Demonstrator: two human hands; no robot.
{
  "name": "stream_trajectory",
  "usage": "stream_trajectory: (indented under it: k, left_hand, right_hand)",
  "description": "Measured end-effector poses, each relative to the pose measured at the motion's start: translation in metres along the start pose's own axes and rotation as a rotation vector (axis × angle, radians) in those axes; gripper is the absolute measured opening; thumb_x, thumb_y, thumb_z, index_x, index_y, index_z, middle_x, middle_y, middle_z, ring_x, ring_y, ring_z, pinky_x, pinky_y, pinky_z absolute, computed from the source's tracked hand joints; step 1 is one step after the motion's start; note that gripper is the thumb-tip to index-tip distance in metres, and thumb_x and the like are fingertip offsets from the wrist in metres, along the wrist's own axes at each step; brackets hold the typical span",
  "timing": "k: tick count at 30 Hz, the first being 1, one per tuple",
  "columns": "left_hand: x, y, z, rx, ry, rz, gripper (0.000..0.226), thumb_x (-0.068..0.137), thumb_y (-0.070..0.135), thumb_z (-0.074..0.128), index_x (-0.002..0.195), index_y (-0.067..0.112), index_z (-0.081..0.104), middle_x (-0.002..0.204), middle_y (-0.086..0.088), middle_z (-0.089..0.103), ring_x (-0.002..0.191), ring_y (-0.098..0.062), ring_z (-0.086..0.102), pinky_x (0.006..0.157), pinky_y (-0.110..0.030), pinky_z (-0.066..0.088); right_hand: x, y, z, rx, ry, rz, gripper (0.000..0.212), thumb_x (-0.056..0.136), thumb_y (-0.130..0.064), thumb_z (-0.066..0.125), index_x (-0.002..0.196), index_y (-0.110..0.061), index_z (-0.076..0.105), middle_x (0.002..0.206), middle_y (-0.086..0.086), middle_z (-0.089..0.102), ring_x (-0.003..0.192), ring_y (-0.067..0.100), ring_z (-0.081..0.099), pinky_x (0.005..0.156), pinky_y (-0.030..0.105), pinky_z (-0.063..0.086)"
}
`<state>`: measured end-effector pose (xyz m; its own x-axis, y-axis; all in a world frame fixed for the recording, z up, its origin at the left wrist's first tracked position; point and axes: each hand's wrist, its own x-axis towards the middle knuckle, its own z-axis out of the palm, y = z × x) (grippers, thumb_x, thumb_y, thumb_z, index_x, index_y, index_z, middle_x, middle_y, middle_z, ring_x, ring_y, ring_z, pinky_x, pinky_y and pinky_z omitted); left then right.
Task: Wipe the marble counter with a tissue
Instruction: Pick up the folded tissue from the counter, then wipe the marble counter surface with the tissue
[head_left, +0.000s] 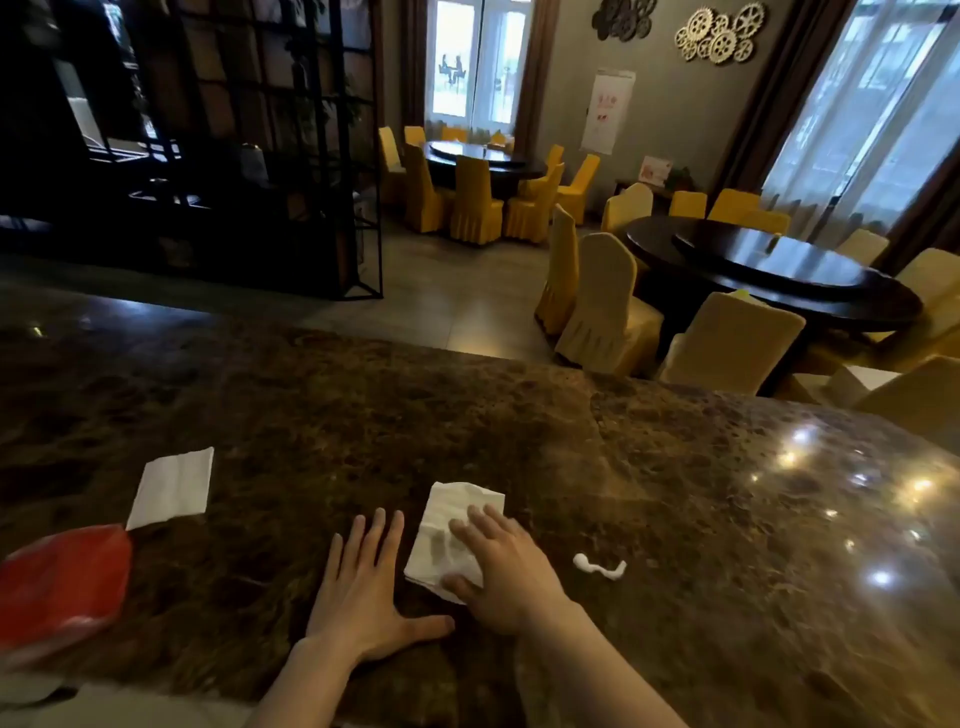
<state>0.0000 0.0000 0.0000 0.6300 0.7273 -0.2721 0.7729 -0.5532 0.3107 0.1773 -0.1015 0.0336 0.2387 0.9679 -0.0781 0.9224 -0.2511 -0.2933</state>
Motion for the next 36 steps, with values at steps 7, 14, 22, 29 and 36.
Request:
stream_trajectory:
  k: [7,14,22,29,36]
  left_hand:
    - [0.006,-0.019,0.009,0.043,0.0,0.018,0.153,0.055,0.109,0.043,0.149,0.019,-0.038,0.164,0.002,-0.038,0.15,-0.018,-0.036,0.125,-0.045,-0.021]
    - [0.024,-0.012,0.01,0.034,-0.02,0.092,0.16,0.042,0.117,0.027,0.153,0.021,-0.035,0.162,0.005,-0.041,0.149,-0.013,-0.038,0.126,-0.045,-0.022]
    - [0.054,0.047,0.023,0.022,-0.013,0.204,0.155,0.046,0.117,0.031,0.151,0.026,-0.037,0.16,0.009,-0.041,0.147,-0.009,-0.04,0.124,-0.042,-0.025]
    - [0.062,0.067,0.049,0.104,0.176,0.221,0.141,0.055,0.115,0.016,0.159,0.026,-0.016,0.169,0.007,-0.022,0.154,-0.014,-0.029,0.13,-0.05,-0.013]
    - [0.063,0.062,0.051,0.128,0.19,0.231,0.14,0.058,0.114,0.016,0.162,0.024,-0.011,0.172,0.004,-0.015,0.156,-0.014,-0.024,0.131,-0.051,-0.009]
  right_hand:
    - [0.016,-0.021,0.017,-0.048,-0.085,-0.026,0.064,0.101,-0.039,0.054,0.156,-0.028,0.022,0.166,0.003,0.017,0.152,0.028,0.012,0.121,0.048,0.02]
    - [-0.001,-0.004,0.016,0.038,0.201,0.058,0.026,0.092,-0.021,0.067,0.117,-0.024,0.067,0.114,-0.001,0.07,0.103,0.021,0.064,0.082,0.034,0.053]
    - [-0.054,0.092,-0.027,0.897,0.814,0.864,0.022,0.099,-0.016,0.055,0.091,-0.018,0.075,0.086,0.002,0.072,0.088,0.024,0.064,0.072,0.034,0.047]
    - [-0.104,0.133,-0.045,0.579,0.96,0.713,0.02,0.101,-0.013,0.055,0.111,-0.019,0.071,0.11,0.0,0.073,0.101,0.023,0.067,0.086,0.044,0.054]
    - [-0.074,0.087,0.024,0.199,0.276,0.26,0.045,0.104,-0.049,0.037,0.147,-0.034,0.042,0.165,-0.002,0.02,0.153,0.019,0.006,0.125,0.041,0.004]
